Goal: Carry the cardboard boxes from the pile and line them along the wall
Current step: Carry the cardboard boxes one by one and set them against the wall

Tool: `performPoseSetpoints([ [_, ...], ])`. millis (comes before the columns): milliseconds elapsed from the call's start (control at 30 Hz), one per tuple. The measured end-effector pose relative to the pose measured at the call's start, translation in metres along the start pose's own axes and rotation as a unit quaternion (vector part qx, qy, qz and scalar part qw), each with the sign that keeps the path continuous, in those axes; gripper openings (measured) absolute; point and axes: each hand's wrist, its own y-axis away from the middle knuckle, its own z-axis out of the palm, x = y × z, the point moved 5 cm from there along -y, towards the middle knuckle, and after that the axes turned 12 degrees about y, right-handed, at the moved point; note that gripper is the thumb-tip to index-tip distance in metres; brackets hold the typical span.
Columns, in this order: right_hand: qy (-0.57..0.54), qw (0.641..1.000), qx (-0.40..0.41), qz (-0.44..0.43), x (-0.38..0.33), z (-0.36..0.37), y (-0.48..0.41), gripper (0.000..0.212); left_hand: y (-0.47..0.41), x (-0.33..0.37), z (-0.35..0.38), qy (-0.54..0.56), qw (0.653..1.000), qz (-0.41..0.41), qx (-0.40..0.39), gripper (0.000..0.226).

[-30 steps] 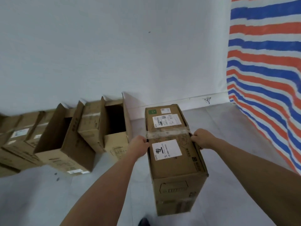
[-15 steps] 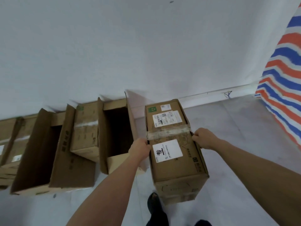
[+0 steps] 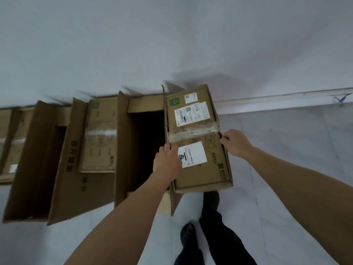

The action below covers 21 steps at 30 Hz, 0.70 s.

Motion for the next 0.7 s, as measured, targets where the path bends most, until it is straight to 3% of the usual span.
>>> performPoseSetpoints([
  [133, -0.018, 1.0, -0.014, 0.002, 0.005, 0.025, -0.077, 0.039, -0.059, -0.006, 0.038, -0.014, 0.998, -0.01, -0.062, 0.038],
  [300, -0.058, 0.998, -0.016, 0.001, 0.002, 0.064, -0.149, 0.035, -0.107, -0.024, 0.074, 0.007, 0.991, -0.047, -0.122, 0.061],
  [600, -0.048, 0.997, -0.057, -0.014, 0.004, 0.125, -0.182, 0.038, -0.14, -0.06, 0.111, -0.036, 0.979, -0.102, -0.173, 0.084],
  [700, -0.042, 0.991, -0.127, 0.018, 0.008, 0.119, -0.186, 0.037, -0.139, -0.054, 0.111, -0.056, 0.971, -0.104, -0.207, 0.086],
])
